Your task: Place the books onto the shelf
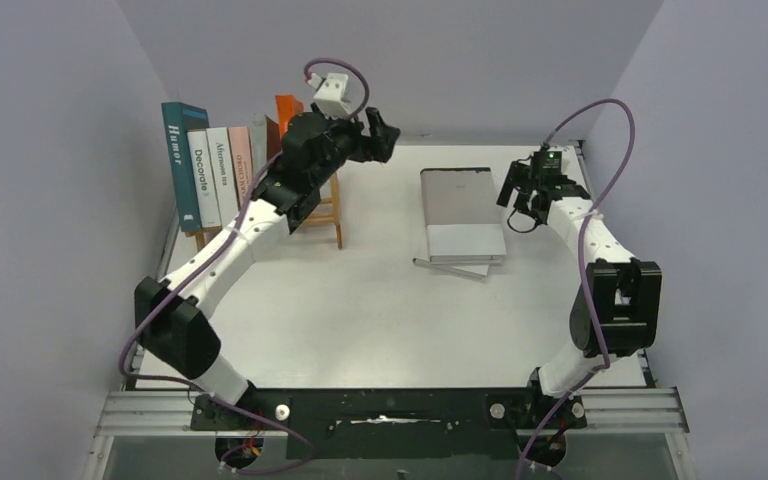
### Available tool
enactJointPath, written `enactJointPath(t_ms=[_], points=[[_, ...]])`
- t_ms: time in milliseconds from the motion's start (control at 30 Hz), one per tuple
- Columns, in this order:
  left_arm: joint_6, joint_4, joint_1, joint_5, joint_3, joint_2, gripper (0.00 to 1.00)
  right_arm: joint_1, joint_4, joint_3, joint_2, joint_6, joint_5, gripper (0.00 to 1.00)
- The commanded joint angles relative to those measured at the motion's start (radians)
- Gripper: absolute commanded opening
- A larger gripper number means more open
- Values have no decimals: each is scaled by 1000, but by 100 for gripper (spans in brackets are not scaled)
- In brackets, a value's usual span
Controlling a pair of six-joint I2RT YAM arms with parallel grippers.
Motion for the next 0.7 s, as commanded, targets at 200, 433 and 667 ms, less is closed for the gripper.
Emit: enactJointPath(t_ms=[200, 433, 667], points=[[-146, 73, -1, 174, -42, 206, 84, -32, -15, 54, 43, 23, 25, 98], [-219, 117, 0, 244, -66, 329, 84, -38, -10, 56, 82, 16, 0, 98], [-286, 185, 0, 330, -97, 423, 84, -38, 3, 44, 100, 3, -39, 98]])
